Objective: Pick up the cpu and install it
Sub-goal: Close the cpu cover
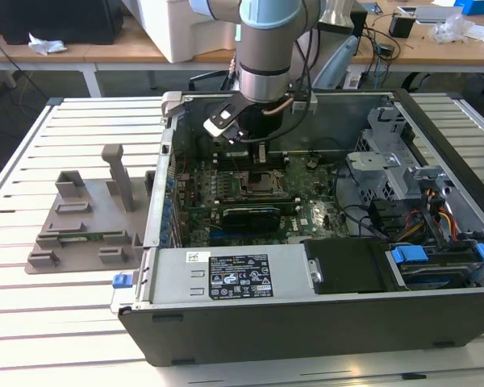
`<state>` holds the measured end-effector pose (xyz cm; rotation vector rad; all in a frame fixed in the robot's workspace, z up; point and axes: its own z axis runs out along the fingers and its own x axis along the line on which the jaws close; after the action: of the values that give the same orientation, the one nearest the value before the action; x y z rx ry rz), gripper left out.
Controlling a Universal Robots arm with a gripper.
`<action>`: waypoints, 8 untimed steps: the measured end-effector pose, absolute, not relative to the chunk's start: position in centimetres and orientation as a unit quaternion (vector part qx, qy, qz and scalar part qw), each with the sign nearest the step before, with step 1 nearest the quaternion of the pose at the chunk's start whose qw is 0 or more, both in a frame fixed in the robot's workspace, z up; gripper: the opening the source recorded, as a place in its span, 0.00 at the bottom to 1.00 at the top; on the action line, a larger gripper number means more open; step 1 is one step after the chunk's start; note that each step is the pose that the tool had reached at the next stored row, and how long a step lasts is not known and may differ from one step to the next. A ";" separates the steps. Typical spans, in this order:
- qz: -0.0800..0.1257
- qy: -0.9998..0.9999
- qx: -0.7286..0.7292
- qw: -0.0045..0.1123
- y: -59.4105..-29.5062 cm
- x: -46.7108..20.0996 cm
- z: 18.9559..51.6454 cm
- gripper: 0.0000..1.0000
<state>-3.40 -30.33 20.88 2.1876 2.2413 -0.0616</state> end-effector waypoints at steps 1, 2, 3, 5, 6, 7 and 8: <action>-0.020 0.715 0.698 0.005 -30.3 -3.7 20.8 0.11; -0.020 0.715 0.698 0.005 -30.3 -4.0 20.6 0.11; -0.020 0.715 0.698 0.005 -30.3 -4.1 20.6 0.11; -0.020 0.715 0.698 0.005 -30.3 -4.2 20.5 0.11; -0.020 0.715 0.698 0.005 -30.3 -4.2 20.5 0.11; -0.020 0.715 0.698 0.005 -30.3 -4.2 20.5 0.11; -0.020 0.715 0.698 0.005 -30.3 -4.2 20.5 0.11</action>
<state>-4.19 -30.33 20.48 2.1876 2.2413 -0.0619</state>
